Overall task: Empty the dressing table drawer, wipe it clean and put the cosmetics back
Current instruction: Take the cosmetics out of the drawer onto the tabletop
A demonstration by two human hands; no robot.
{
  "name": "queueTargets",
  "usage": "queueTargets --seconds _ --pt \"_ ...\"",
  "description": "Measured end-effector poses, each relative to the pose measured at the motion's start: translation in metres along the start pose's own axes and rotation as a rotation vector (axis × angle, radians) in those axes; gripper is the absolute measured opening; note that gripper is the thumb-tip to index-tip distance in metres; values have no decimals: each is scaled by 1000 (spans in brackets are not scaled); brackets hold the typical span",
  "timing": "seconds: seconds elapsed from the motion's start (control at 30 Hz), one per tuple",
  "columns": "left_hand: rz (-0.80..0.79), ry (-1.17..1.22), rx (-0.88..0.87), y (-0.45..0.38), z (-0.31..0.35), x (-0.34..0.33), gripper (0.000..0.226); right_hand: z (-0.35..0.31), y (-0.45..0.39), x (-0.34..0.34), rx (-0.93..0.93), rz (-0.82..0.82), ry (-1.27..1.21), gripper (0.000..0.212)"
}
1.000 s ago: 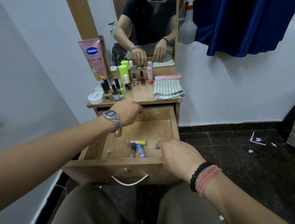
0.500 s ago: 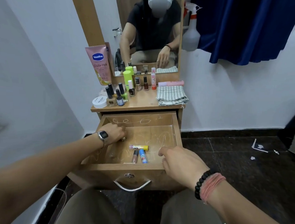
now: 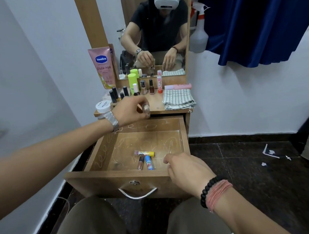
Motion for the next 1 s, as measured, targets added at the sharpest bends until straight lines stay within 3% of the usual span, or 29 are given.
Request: queueTargets --seconds 0.17,0.33,0.67,1.0 --pt "40 13 52 -37 3 27 28 1 0 0 3 -2 1 35" --pt "71 -117 35 -74 -7 35 23 2 0 0 9 1 6 34" --pt "-53 -410 55 -118 -24 16 20 3 0 -1 15 12 -9 35" --pt "-115 -506 114 -132 -32 -7 15 0 0 -2 20 6 -7 36"
Point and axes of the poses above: each hand's wrist, its own y-axis away from the middle knuckle, its own x-axis out of the back of the hand, z = x × y, the point moved 1 cm from there along -y, towards the middle knuckle, and after that the axes turned 14 degrees about -y, right-handed, at the moved point
